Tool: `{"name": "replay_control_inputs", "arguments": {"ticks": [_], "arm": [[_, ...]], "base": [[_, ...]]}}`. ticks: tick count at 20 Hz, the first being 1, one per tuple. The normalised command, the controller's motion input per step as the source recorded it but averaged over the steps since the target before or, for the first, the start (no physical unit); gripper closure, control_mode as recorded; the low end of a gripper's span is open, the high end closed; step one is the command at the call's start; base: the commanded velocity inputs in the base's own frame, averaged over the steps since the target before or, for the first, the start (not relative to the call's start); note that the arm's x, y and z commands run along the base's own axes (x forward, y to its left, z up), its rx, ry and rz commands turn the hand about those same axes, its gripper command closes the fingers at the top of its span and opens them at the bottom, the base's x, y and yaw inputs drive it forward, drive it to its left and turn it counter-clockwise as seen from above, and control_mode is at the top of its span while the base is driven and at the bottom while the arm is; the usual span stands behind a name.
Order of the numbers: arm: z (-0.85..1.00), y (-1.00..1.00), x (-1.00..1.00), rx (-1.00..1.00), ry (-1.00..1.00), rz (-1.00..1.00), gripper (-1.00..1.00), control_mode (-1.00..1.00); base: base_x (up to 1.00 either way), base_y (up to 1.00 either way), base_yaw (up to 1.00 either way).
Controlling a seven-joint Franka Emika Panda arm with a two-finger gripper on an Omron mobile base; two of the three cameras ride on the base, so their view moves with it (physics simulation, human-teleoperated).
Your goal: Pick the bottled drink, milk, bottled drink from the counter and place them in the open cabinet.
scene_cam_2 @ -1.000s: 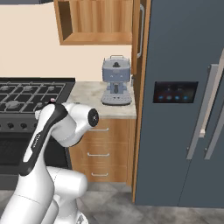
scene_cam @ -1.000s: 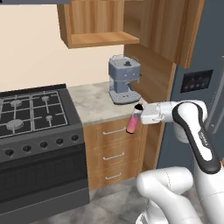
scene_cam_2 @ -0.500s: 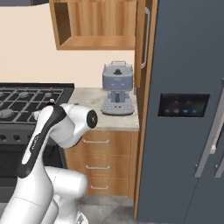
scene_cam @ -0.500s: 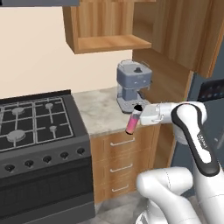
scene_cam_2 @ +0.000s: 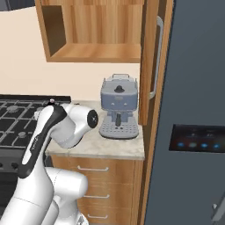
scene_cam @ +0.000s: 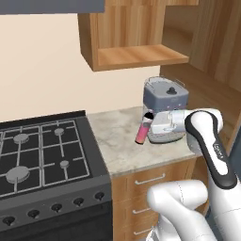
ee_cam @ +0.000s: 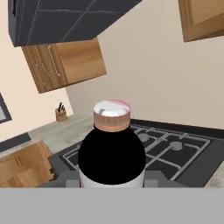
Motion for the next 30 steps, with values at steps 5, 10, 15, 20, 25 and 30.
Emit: {"name": "replay_control_inputs", "arguments": {"ticks": [5,10,15,20,25,30], "arm": [[0.0,0.0,0.0,0.0,0.0,0.0,1.0,1.0],[0.3,0.02,0.03,0.0,-0.03,0.0,1.0,-1.0],[0.73,0.18,0.0,-0.01,-0.01,-0.06,1.0,-1.0],[0.73,0.03,-0.01,0.0,0.0,-0.08,1.0,-1.0],[0.64,0.0,-0.03,0.0,0.0,-0.11,1.0,-1.0],[0.67,0.0,0.0,-0.05,-0.03,-0.14,1.0,-1.0]], "base": [[0.78,0.01,0.01],[0.14,0.0,0.0],[0.0,0.0,0.0],[0.0,0.0,0.0],[0.0,0.0,0.0],[0.0,0.0,0.0]]}}
